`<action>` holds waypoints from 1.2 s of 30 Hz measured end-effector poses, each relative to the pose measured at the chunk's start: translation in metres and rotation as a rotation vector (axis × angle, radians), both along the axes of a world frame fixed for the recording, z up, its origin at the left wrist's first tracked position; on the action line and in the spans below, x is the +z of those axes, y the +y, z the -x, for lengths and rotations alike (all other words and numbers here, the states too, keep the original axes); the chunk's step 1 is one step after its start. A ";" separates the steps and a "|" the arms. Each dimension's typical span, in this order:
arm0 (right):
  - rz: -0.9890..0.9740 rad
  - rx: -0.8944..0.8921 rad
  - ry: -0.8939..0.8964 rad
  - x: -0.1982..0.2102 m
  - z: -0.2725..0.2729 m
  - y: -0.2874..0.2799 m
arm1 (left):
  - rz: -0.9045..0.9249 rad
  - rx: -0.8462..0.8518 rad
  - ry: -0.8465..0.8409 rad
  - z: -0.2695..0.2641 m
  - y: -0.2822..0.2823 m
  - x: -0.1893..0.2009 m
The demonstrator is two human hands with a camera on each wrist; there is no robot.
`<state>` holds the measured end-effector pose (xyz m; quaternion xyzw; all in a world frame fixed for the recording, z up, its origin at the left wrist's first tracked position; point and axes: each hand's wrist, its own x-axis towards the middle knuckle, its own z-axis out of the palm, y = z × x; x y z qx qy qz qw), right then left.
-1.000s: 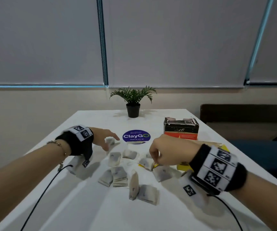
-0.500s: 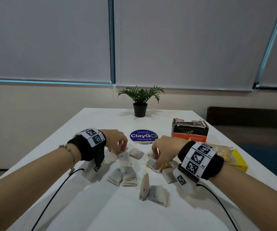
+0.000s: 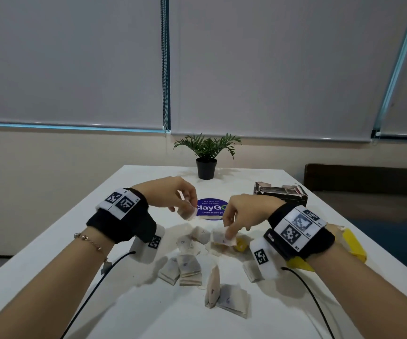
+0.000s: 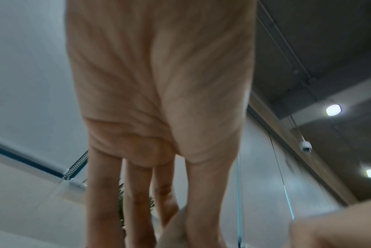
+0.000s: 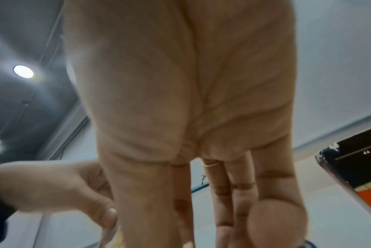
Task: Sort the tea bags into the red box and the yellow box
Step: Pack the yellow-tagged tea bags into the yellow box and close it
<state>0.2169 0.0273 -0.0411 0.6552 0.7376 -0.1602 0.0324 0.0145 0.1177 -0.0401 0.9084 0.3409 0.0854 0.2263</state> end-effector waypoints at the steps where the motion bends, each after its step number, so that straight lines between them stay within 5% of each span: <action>1: -0.023 -0.011 0.030 0.005 -0.002 0.000 | 0.017 -0.004 -0.033 -0.001 -0.002 0.004; 15: -0.285 -0.148 0.755 0.035 -0.032 -0.004 | 0.049 -0.044 -0.334 -0.024 -0.009 0.024; 25: -0.319 -0.086 0.966 0.046 -0.040 -0.011 | 0.026 0.001 -0.595 -0.028 -0.026 0.035; 30: -0.353 -0.052 1.000 0.046 -0.037 -0.010 | 0.231 -0.009 -0.762 -0.031 -0.035 0.042; 36: -0.468 -0.079 1.082 0.045 -0.032 -0.005 | 0.148 0.051 -0.825 -0.026 -0.029 0.041</action>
